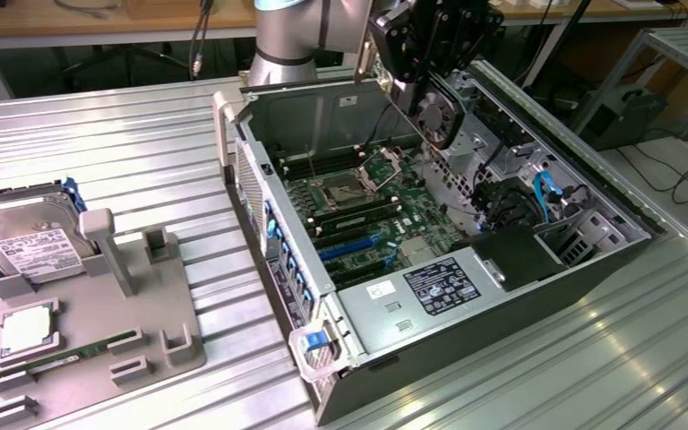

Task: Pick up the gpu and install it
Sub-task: 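Insert the gpu into the slot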

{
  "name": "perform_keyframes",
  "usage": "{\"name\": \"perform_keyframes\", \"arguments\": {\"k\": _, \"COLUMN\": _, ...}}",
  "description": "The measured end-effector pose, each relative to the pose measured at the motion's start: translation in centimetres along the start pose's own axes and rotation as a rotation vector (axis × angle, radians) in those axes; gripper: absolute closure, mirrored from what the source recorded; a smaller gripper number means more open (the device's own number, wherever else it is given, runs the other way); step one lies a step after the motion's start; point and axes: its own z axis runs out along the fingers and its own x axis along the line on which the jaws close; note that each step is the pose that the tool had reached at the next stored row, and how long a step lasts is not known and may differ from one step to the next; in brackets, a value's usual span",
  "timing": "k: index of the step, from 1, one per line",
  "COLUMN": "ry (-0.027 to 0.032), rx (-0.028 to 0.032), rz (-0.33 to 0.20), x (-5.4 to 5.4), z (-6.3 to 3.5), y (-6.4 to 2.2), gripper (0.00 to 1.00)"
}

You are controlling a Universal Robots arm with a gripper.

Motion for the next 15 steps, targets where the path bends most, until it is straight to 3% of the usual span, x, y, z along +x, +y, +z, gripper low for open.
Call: {"name": "perform_keyframes", "arguments": {"k": 15, "ry": -0.0018, "rx": -0.0017, "rz": -0.071, "x": 0.0, "z": 0.0, "y": 0.0, "gripper": 0.72}}
